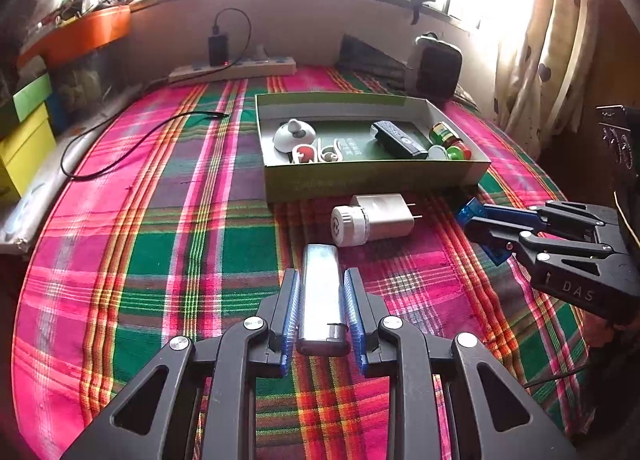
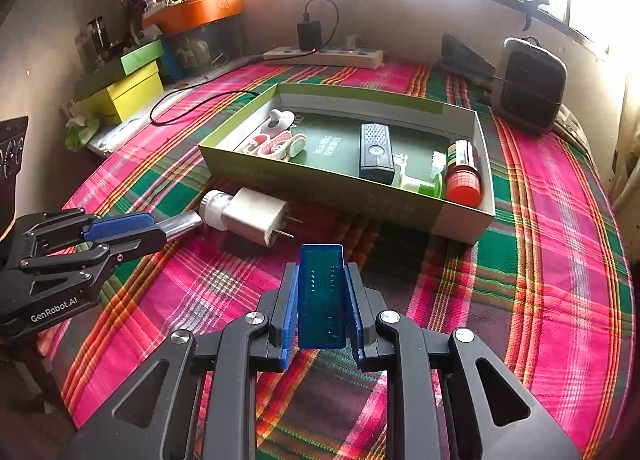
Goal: Organize rigid objects
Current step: 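Carry silver-black stick with left gripper while right gripper carries blue USB drive over box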
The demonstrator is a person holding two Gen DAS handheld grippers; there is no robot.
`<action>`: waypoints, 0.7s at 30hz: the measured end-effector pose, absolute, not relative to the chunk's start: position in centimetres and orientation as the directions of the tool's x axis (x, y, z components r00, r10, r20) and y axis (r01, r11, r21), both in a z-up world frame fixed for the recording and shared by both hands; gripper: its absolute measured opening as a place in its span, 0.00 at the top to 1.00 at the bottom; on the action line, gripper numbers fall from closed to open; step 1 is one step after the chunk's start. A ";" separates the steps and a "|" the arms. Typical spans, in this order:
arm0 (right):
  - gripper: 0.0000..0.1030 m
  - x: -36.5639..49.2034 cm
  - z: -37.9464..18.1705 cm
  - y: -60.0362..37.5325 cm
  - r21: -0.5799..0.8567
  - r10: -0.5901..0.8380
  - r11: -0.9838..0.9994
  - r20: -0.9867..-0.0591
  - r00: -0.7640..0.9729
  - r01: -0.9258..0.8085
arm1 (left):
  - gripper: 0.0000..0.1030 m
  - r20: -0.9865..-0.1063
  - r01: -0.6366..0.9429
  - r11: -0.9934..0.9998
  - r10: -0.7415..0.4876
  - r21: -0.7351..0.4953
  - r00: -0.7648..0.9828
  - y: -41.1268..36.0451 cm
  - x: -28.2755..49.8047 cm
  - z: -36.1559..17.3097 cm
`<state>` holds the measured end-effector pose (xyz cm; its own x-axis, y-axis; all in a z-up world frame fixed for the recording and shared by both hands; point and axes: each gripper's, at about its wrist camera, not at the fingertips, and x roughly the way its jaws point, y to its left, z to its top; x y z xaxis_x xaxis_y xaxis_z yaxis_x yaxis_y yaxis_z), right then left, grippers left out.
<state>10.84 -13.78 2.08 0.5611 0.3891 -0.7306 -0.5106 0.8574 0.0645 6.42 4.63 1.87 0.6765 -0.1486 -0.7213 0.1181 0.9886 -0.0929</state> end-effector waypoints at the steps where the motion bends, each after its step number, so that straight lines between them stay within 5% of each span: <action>1: 0.78 10.8 2.2 -13.8 0.066 0.391 0.857 -0.728 0.563 -0.511 | 0.78 -0.721 0.117 0.989 -0.149 -0.093 0.677 4.7 6.4 1.9; 21: 0.78 10.9 4.9 -14.4 0.067 0.402 0.867 -0.679 0.614 -0.493 | 0.78 -0.669 0.149 0.983 -0.185 -0.110 0.720 4.4 7.8 5.6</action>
